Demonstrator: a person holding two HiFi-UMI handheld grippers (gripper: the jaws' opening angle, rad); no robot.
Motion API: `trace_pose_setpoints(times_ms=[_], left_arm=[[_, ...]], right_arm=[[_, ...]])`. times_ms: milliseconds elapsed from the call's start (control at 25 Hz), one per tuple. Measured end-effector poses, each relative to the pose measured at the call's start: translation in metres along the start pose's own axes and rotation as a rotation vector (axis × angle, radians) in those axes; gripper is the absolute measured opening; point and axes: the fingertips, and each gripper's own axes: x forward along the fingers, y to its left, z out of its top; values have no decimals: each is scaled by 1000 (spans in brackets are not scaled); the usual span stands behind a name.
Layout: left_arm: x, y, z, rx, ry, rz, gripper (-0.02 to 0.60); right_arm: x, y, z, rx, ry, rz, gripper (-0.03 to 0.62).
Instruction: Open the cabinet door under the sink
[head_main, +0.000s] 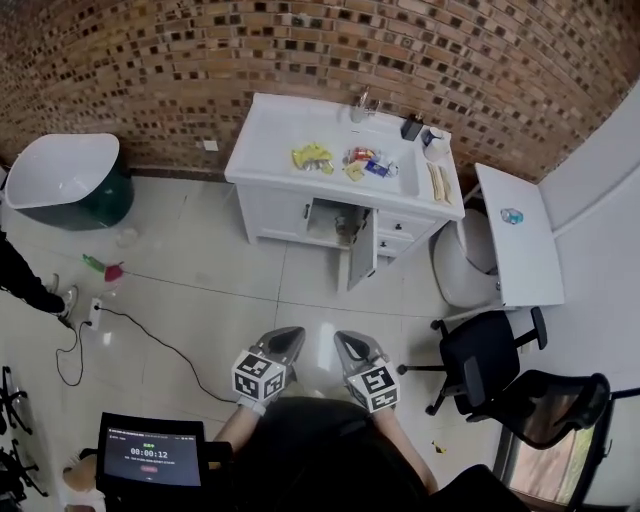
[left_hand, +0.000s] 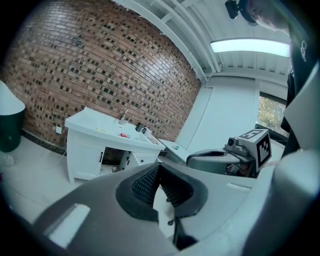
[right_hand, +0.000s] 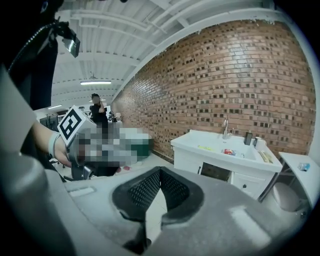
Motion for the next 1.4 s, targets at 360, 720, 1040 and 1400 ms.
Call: trace_pose_setpoints(times_ms=[360, 720, 1040, 1400], left_arm=[[10, -25, 1, 24, 24, -66, 15], [6, -27, -1, 36, 59, -65, 15], [7, -23, 1, 32, 52, -51, 15], [4, -15, 0, 25, 45, -37, 15]], right_arm=[[-27, 14, -10, 32, 31, -6, -8], [-38, 4, -13, 101, 6, -34, -9], [-37, 3, -11, 94, 5, -16, -9], [-29, 6, -10, 80, 7, 4, -9]])
